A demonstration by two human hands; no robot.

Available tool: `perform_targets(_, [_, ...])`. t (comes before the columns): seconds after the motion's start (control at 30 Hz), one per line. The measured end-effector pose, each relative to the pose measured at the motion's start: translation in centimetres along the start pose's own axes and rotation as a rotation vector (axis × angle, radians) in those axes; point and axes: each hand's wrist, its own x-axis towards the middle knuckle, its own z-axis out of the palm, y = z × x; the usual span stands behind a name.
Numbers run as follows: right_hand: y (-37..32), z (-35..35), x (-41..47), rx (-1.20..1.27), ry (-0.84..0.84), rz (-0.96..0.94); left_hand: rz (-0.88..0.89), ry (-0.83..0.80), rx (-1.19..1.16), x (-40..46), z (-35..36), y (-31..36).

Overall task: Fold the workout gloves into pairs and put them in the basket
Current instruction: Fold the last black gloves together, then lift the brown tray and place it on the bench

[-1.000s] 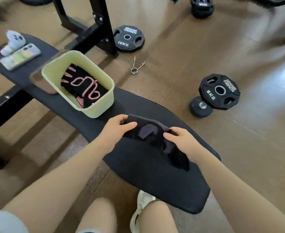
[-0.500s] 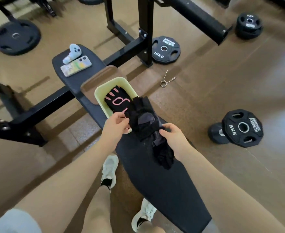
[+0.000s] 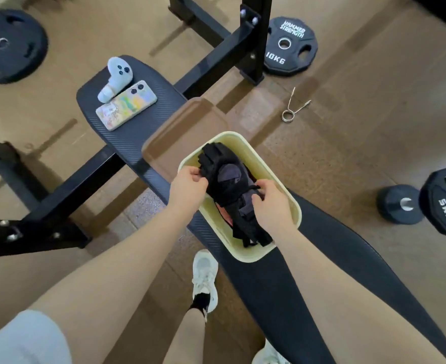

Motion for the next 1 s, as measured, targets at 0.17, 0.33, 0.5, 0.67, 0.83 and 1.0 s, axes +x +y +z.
perform_targets(0.17, [1.0,2.2,-1.1,-0.494,-0.086,-0.277,0.501,-0.037,0.371,-0.1,0.3,-0.6])
perform_targets(0.33, [1.1,2.8,-0.5,-0.745,-0.206,-0.282,0.553,-0.401,1.11,2.5,1.8,-1.7])
perform_targets(0.5, [0.8,2.9,1.2,-0.893,-0.294,-0.186,0.325,-0.582,1.246,4.4,3.0,-1.6])
perform_targets(0.67, [-4.0,1.5,2.6,-0.857,-0.248,-0.131,0.467,-0.43,0.56,4.4,0.3,0.5])
perform_targets(0.83, [-10.1,1.1,3.3,-0.525,-0.038,-0.343,0.427,0.224,0.044,5.3,-6.4,-0.8])
perform_targets(1.0, [-13.8,4.7,5.8,-0.429,-0.034,-0.606,-0.282,0.194,-0.043,11.4,-6.6,-5.7])
